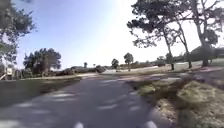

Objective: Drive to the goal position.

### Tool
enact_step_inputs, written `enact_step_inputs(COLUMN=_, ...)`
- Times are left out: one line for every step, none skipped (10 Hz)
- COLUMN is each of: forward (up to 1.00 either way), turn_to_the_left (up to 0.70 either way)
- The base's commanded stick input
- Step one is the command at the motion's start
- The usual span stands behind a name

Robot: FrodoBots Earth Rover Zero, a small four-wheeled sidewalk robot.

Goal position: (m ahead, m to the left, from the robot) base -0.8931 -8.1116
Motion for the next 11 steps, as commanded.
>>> enact_step_inputs(forward=0.69, turn_to_the_left=0.00)
enact_step_inputs(forward=0.69, turn_to_the_left=0.00)
enact_step_inputs(forward=0.71, turn_to_the_left=0.00)
enact_step_inputs(forward=0.84, turn_to_the_left=0.00)
enact_step_inputs(forward=0.89, turn_to_the_left=0.00)
enact_step_inputs(forward=0.95, turn_to_the_left=0.02)
enact_step_inputs(forward=0.94, turn_to_the_left=0.15)
enact_step_inputs(forward=0.94, turn_to_the_left=0.37)
enact_step_inputs(forward=0.94, turn_to_the_left=0.37)
enact_step_inputs(forward=0.94, turn_to_the_left=0.37)
enact_step_inputs(forward=0.94, turn_to_the_left=0.37)
